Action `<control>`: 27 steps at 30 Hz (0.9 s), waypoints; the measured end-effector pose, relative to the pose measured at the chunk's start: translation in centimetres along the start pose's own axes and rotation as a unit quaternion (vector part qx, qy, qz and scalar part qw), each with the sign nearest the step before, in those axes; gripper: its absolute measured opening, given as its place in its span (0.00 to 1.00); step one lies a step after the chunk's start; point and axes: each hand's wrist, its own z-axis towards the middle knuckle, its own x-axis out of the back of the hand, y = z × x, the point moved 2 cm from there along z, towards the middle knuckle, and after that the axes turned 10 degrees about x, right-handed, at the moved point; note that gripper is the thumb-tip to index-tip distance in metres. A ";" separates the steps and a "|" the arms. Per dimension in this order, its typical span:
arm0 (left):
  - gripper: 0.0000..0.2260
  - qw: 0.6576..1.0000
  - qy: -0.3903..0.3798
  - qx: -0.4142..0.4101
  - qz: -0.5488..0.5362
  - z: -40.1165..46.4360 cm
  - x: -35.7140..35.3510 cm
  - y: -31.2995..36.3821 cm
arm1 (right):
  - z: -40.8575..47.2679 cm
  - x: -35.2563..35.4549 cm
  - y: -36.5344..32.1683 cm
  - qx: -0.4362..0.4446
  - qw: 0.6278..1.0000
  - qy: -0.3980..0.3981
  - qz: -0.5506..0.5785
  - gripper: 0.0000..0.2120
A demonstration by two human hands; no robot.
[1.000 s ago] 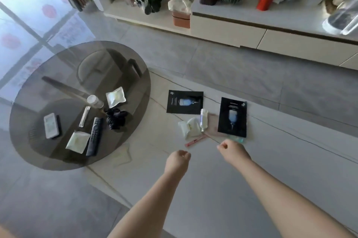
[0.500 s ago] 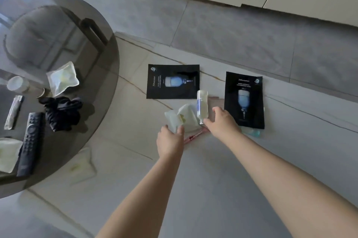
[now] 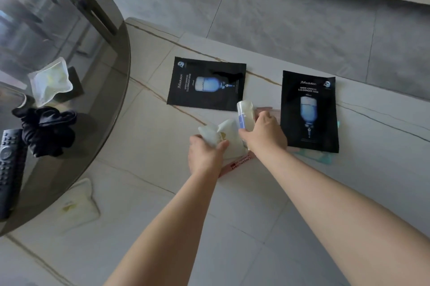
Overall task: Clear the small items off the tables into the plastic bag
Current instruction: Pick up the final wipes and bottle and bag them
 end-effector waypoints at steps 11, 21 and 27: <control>0.10 0.987 -0.086 0.050 -0.125 -3.4 0.6 -1.0 | -2.1 3.3 3.7 -0.029 0.983 -0.044 0.177 0.16; 0.21 0.983 -0.011 -0.047 0.178 -4.6 -1.5 -3.0 | -3.0 4.2 8.4 -0.070 0.964 0.026 0.256 0.12; 0.20 0.942 0.042 -0.090 0.322 -5.0 -1.8 -3.0 | -3.5 2.9 8.6 -0.054 0.961 0.015 0.272 0.11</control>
